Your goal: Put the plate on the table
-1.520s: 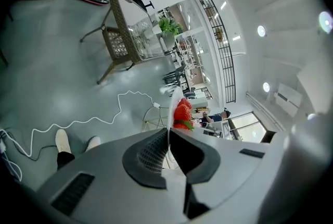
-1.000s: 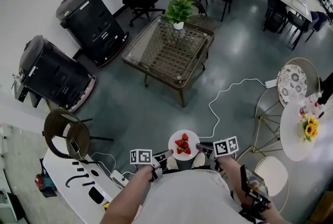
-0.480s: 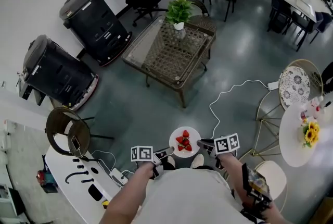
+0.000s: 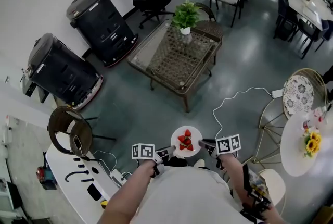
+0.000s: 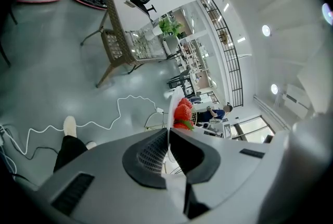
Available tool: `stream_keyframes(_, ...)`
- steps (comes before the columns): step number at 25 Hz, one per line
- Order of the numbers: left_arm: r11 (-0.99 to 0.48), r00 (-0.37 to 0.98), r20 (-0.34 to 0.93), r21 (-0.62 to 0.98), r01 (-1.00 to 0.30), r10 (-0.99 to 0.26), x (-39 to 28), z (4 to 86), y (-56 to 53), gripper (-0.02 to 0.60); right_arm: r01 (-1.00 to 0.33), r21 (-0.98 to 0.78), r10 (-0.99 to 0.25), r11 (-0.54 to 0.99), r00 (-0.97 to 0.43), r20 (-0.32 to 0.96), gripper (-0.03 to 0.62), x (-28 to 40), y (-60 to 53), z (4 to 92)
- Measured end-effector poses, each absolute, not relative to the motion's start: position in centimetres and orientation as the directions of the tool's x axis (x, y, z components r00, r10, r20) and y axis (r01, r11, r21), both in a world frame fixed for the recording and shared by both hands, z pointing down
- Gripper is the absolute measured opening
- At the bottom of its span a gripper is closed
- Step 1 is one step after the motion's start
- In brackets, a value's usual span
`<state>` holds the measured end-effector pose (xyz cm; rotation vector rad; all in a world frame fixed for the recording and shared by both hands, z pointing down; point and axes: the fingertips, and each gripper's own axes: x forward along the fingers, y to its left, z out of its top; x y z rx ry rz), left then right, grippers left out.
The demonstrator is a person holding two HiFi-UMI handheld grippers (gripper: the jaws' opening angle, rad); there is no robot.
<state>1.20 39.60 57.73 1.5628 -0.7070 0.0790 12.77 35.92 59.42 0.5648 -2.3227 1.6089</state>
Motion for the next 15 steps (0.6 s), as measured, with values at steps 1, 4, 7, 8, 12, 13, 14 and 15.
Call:
stream_keyframes(1,0.049,0.805,0.454,0.88,-0.473,-0.382,1.0,57.9,39.3,0.011,-0.458,-0.833,-0.167,0.311,-0.889,0.426,0.032,12.6,35.6,59.6)
stream_keyframes(4,0.046,0.815,0.443,0.886,-0.461,-0.374,0.6,58.5,37.8,0.012,-0.475,-0.826,-0.173,0.304,-0.88,0.443,0.032,12.2,34.2,59.9)
stream_keyframes(7,0.033,0.83,0.434,0.892,-0.452,-0.35,0.5,59.2,35.7,0.011,-0.502,-0.818,-0.183,0.282,-0.865,0.467,0.032,12.3,32.7,60.3)
stream_keyframes(8,0.028,0.835,0.433,0.892,-0.451,-0.339,0.5,59.4,34.9,0.012,-0.512,-0.813,-0.186,0.277,-0.859,0.478,0.032,12.4,32.1,60.3)
stream_keyframes(12,0.014,0.856,0.415,0.902,-0.433,-0.309,0.5,59.8,31.4,0.012,-0.546,-0.796,-0.203,0.26,-0.837,0.508,0.032,12.4,29.1,60.3)
stream_keyframes(13,0.009,0.86,0.408,0.905,-0.426,-0.306,0.2,59.7,30.4,0.012,-0.551,-0.794,-0.209,0.258,-0.834,0.511,0.032,12.2,28.0,60.1)
stream_keyframes(14,0.005,0.864,0.401,0.908,-0.42,-0.303,-0.2,59.6,29.2,0.012,-0.555,-0.791,-0.215,0.258,-0.831,0.513,0.032,11.8,26.9,60.0)
stream_keyframes(15,0.001,0.867,0.396,0.91,-0.415,-0.301,-0.6,59.5,28.1,0.012,-0.558,-0.789,-0.222,0.259,-0.829,0.514,0.032,11.4,25.8,59.7)
